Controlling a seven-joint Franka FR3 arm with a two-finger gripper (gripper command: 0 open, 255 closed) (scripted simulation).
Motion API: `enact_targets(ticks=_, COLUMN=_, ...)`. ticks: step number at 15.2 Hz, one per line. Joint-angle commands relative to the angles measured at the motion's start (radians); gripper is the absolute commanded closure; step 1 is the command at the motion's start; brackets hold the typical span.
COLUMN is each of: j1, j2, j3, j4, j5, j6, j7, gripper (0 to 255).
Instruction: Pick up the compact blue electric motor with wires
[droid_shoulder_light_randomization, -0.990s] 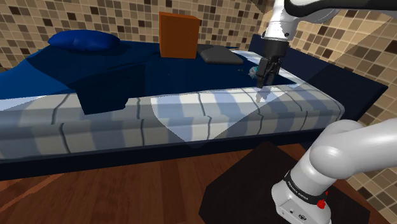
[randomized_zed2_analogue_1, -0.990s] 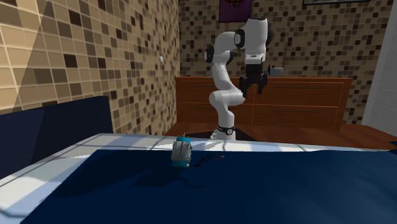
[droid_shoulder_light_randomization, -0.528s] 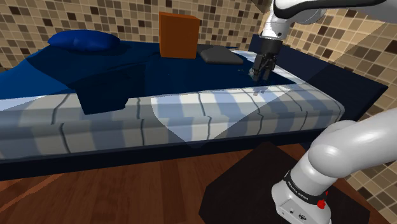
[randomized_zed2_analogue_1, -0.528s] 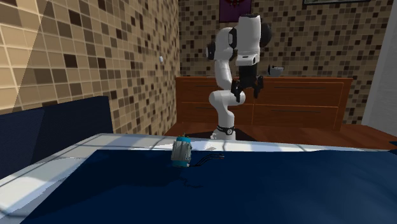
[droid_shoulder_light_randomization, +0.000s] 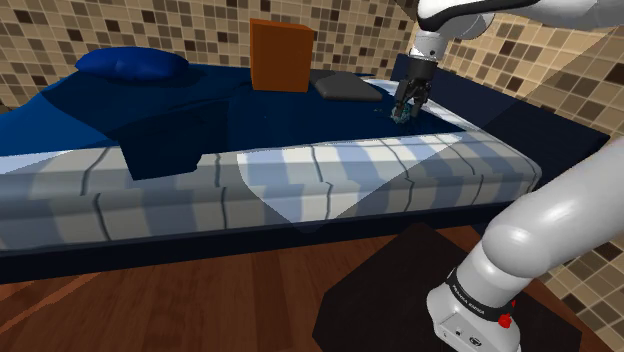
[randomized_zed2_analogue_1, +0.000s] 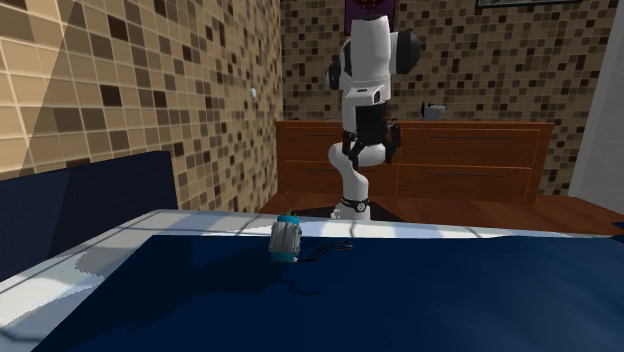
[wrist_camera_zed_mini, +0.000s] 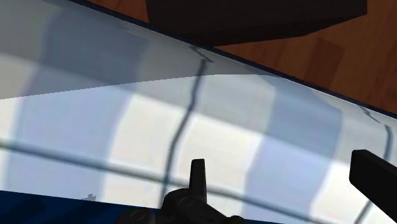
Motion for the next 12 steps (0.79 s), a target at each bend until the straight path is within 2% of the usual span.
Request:
enact_targets(ticks=1, j1=-0.01, j2=0.07, j3=-0.029, j4=0.06, j5=0.011, j6=0.012, j7=-0.031, gripper=0)
enact_targets(ticks=7, j1=-0.052, j2=0.278, j3=-0.101, j4=0.264, j5=0.076, j6=0.014, j7=-0.118, gripper=0)
enact_targets(ticks=12, j1=-0.113, j2=0.469, j3=-0.144, j4=0.473, j5=0.157, j6=-0.017, j7=-0.187, gripper=0)
